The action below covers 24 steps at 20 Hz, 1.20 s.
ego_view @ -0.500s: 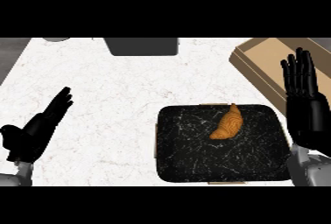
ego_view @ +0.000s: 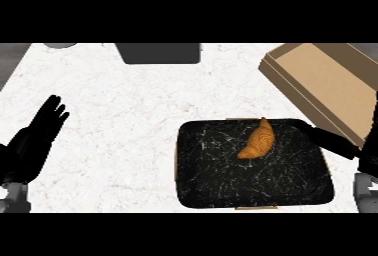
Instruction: Pick the croissant from the tray and place it in the cardboard box
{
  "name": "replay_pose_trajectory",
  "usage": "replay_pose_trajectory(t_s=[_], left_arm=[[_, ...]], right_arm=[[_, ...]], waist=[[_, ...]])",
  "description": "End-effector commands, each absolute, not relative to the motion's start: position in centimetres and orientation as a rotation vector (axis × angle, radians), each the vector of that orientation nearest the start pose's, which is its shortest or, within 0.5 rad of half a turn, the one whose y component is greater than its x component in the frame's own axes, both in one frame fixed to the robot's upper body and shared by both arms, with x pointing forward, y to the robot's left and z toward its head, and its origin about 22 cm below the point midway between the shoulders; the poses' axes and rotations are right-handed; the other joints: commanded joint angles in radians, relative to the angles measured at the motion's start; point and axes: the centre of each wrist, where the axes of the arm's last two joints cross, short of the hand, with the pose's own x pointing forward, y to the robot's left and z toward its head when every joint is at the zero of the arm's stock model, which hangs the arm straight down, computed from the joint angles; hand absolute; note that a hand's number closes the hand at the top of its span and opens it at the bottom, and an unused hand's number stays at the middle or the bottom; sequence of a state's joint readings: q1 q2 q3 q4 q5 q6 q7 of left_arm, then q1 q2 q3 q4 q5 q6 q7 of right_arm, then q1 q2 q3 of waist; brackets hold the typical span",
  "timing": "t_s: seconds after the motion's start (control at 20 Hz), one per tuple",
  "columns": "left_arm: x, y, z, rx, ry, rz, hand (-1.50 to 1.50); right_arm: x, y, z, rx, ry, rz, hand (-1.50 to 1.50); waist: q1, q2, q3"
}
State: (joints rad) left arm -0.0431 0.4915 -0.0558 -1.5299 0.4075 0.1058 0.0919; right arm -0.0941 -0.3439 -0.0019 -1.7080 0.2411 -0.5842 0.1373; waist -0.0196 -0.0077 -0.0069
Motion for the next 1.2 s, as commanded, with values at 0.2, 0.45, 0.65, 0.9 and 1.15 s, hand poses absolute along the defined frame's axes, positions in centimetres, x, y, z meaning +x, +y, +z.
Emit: replay_pose_trajectory(t_s=[0.2,0.45,0.65,0.9,1.15], left_arm=[[25.0,32.9,4.9,0.094,-1.445,0.059,0.00],[24.4,32.4,4.9,0.072,-1.433,0.049,0.00],[24.6,31.9,5.1,0.060,-1.449,0.032,0.00],[25.4,31.6,5.0,0.050,-1.452,0.025,0.00],[24.7,30.9,4.7,0.019,-1.438,0.012,0.00]], right_arm=[[21.4,-22.7,8.5,-1.109,-1.859,0.119,-1.50],[21.3,-23.7,8.4,-1.142,-1.428,0.397,-1.50],[21.7,-23.0,8.2,-1.198,-1.123,0.580,-1.50],[23.7,-19.2,11.2,-1.190,-0.870,0.687,-1.50],[27.3,-15.8,13.5,-1.111,-0.696,0.690,-1.50]], waist=[[0.007,0.000,0.002],[0.010,0.000,-0.004],[0.029,0.005,-0.005],[0.051,0.013,-0.004],[0.063,0.011,0.002]])
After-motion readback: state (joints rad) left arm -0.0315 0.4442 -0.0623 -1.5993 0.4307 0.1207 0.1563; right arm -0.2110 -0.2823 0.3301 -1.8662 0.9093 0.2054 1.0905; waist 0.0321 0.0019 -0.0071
